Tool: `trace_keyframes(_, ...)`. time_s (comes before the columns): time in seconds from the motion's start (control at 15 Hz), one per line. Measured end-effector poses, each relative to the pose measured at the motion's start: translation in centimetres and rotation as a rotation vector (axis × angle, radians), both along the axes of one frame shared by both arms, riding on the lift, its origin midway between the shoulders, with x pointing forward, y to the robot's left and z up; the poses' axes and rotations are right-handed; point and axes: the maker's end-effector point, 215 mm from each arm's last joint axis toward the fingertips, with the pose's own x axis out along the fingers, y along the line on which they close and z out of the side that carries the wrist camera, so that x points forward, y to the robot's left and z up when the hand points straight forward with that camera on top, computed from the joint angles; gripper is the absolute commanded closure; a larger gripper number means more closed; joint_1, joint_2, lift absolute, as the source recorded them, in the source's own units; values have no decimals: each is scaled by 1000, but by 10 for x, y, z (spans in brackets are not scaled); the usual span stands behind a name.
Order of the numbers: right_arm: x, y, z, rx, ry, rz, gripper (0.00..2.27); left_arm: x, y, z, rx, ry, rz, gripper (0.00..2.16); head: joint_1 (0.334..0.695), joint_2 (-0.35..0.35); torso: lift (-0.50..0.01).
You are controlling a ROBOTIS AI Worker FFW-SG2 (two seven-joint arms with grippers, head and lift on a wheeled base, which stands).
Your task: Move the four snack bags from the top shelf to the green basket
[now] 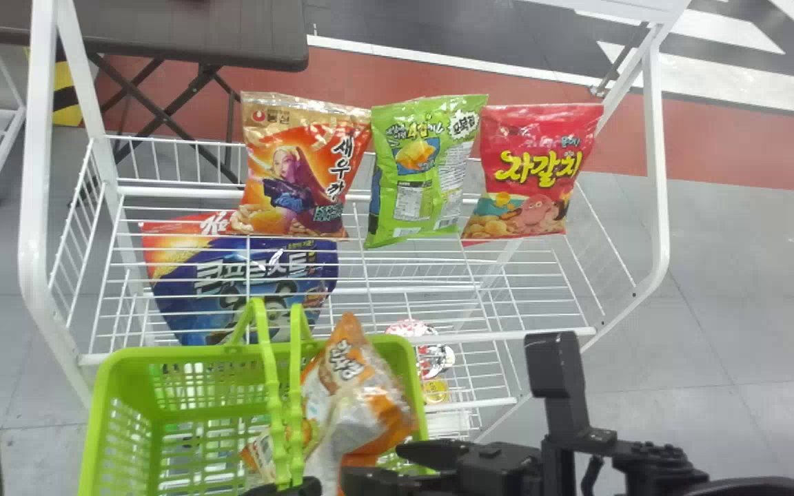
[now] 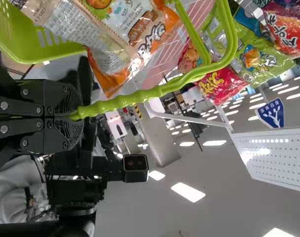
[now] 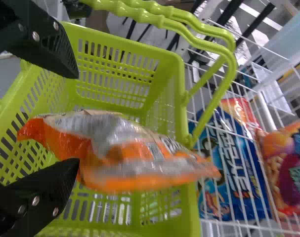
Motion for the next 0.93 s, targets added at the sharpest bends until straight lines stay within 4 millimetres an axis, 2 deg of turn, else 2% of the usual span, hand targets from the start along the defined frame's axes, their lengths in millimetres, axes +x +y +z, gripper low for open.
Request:
trace_keyframes(0.13, 14, -12, 22, 33, -55, -20, 63, 2, 1, 0, 4, -2, 2, 1362, 695, -339, 0)
trace_keyframes(0.2, 18, -17, 27, 29, -69, -35, 63, 3, 1, 0, 4, -2, 2, 1362, 695, -347, 0)
trace_keyframes(0.4, 29, -38, 22, -34, -84, -98, 63, 4, 1, 1, 4, -5, 3, 1362, 695, -350, 0)
trace_keyframes(0.47, 43, -42, 21, -55, -122, -111, 63, 4, 0, 1, 4, -5, 4, 1362, 695, -350, 0)
trace_keyframes(0.53, 65, -45, 22, -76, -184, -122, 63, 4, 0, 1, 4, -5, 4, 1362, 695, -350, 0)
trace_keyframes(0.73, 171, -42, 36, -158, -511, -178, 66, 4, -2, 0, 3, -4, 0, 1362, 695, -323, 0)
trace_keyframes(0.8, 197, -32, 41, -168, -593, -181, 70, 4, -3, -1, 3, -1, -1, 1362, 695, -278, 0)
trace_keyframes(0.93, 243, -2, 38, -187, -694, -159, 83, 6, -3, -5, 0, 8, -5, 1362, 695, -230, 0)
